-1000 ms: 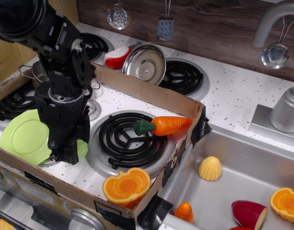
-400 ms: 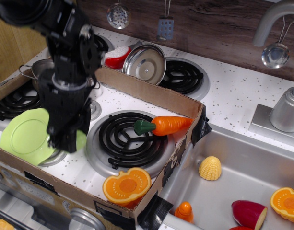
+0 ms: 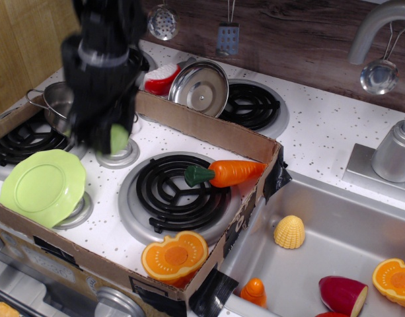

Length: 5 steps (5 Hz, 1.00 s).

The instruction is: Put broccoli in pot

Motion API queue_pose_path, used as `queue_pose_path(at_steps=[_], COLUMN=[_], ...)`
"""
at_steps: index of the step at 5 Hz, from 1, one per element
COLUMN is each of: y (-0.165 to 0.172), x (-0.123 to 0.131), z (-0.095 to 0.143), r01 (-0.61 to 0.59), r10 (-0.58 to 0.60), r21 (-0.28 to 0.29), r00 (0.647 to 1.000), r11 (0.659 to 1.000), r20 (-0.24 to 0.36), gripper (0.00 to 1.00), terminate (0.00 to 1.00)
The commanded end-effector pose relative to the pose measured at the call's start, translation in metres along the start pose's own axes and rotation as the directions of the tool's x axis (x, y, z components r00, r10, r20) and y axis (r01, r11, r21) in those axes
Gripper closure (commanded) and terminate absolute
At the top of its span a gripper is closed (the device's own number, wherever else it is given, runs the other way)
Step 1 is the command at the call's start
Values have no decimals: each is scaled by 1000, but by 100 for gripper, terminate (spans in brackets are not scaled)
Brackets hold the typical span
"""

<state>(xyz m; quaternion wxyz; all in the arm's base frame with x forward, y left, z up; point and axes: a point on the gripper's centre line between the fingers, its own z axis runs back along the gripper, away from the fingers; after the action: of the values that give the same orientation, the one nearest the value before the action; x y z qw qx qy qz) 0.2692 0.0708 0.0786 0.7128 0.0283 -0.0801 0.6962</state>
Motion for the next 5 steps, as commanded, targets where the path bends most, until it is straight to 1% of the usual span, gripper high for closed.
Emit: queue_pose_path(at_steps=[1,2,3,4,5], y=[-62,-72,-80,-76,-74], x=[41,63,81,84,71], z=[15,0,-8,6,19], r01=[184,252,348,330,292], r10=[-171,-223,-292,-257,-228], r21=[-256,-311,-306,-303,-258], r00=[983,967,932,932,940], r11=[949,916,886,894,921], r20=[71,127,216,256,253], gripper=[100,100,100,0,0], terminate=[0,0,0,0,0])
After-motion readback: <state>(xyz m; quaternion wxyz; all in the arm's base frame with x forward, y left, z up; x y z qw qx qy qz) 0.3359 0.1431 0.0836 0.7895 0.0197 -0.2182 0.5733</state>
